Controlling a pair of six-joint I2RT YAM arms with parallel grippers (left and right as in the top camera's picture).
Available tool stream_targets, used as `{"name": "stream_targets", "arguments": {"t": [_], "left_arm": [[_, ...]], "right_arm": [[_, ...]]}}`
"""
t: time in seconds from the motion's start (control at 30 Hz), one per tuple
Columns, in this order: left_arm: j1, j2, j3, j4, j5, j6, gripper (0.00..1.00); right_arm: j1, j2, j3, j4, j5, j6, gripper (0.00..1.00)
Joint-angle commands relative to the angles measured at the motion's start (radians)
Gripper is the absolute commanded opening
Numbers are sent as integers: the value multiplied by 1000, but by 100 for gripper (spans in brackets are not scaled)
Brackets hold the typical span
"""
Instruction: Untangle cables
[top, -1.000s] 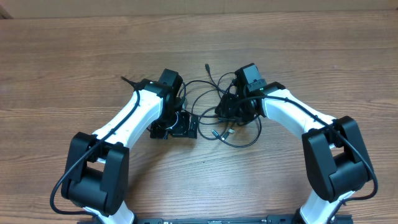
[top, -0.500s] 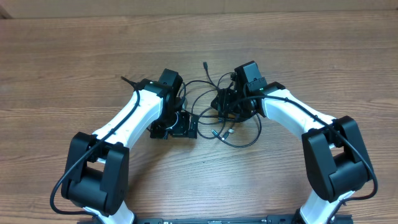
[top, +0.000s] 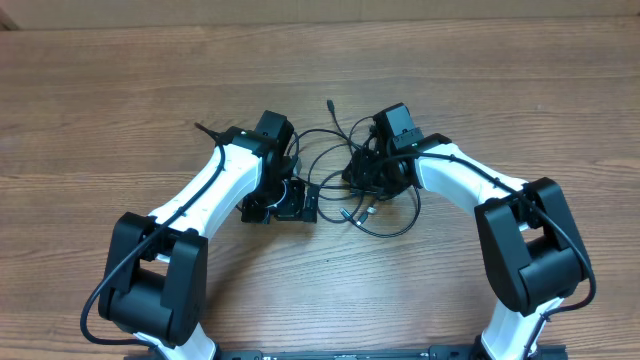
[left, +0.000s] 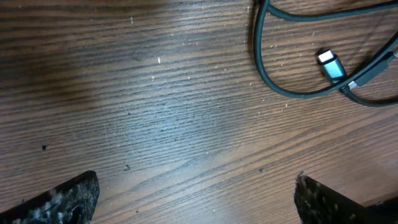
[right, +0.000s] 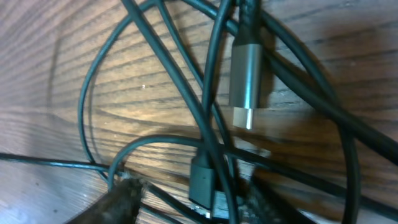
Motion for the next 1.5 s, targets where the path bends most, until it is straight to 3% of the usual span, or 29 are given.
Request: {"name": "stream_targets", "arguments": {"t": [0.0,0.07,0.17,0.2,0.4,0.77,1.13,1.47], "left_arm": [[-7,7,-5,1,-5,-5,100],[-7,7,-5,1,-5,-5,100],[-7,7,-5,1,-5,-5,100],[-7,7,-5,1,-5,-5,100],[-7,7,-5,1,-5,-5,99],[-7,7,-5,1,-5,-5,100],[-7,7,-5,1,-5,-5,100],[-7,7,-5,1,-5,-5,100]], "right_arm": [[6,15,-6,1,-7,3,45],[6,15,-6,-6,-20,3,38],[-4,10,5,-23,-83,-10,6],[-14,2,18,-35,-128,-24,4],[-88,-87,116,-53,-439,-111,4],[-136,-435,174,-45,-487,-111,4],[-136,-842,174,294,-422,-114,4],[-136,-985,174,640,-422,-114,4]]}}
